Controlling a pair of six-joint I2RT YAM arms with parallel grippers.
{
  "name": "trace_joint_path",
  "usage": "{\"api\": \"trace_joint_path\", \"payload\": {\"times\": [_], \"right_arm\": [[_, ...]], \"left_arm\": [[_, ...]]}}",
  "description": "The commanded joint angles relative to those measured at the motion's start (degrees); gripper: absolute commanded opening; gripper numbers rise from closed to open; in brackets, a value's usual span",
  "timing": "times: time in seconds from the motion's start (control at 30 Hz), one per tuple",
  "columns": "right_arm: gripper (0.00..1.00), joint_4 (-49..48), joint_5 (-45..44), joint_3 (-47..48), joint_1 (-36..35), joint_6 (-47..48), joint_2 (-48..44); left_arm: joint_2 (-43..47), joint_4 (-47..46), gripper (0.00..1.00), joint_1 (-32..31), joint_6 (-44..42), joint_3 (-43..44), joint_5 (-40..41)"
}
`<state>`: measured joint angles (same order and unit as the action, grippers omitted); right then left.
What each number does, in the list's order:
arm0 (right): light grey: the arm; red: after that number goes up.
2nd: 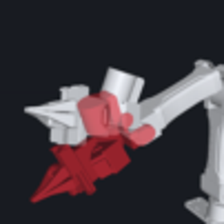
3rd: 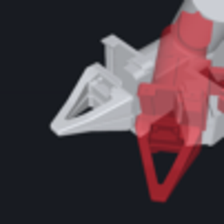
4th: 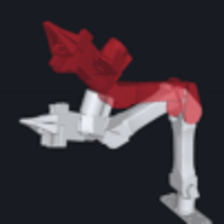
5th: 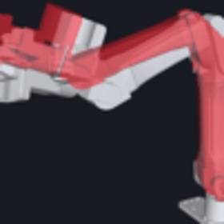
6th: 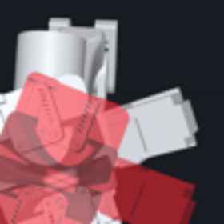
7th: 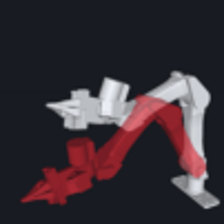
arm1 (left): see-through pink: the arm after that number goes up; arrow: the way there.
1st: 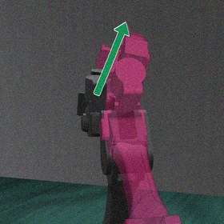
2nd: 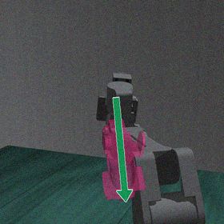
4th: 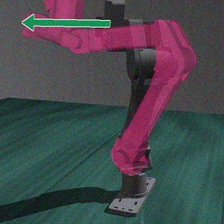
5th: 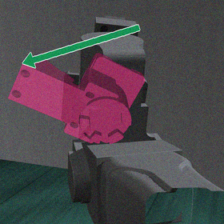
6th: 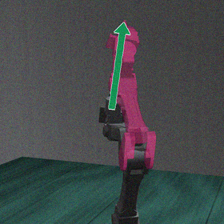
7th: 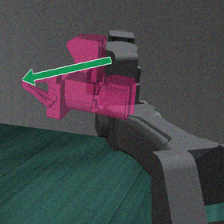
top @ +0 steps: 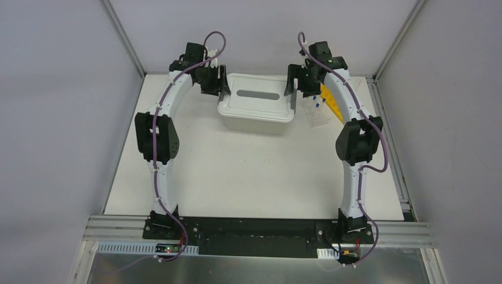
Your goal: Organize the chemistry lab equipment
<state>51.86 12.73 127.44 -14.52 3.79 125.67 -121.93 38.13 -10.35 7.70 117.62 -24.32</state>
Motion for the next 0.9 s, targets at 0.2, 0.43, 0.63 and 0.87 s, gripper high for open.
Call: {"api": "trace_joint_path", "payload": {"times": [0.2,0.43,0.63,0.87], "right_arm": [[0.99,-8.37,6.15,-4.53,1.13,1.81,-18.16],[0.99,-11.53,5.08,-31.60,3.08,4.97,-42.66],[0.99,-6.00,5.84,-49.03,9.09,4.42,-51.88],[0.99,-6.49,0.19,-66.30,10.23,5.62,-60.13]], "left_arm": [[13.27,2.15,0.99,9.63,3.14,-0.05,-6.32],[18.35,31.80,0.99,18.34,-12.67,5.45,-10.19],[24.51,36.88,0.99,19.58,-17.24,-12.55,-1.79],[30.80,30.46,0.99,19.58,-15.17,-29.28,2.33]]}}
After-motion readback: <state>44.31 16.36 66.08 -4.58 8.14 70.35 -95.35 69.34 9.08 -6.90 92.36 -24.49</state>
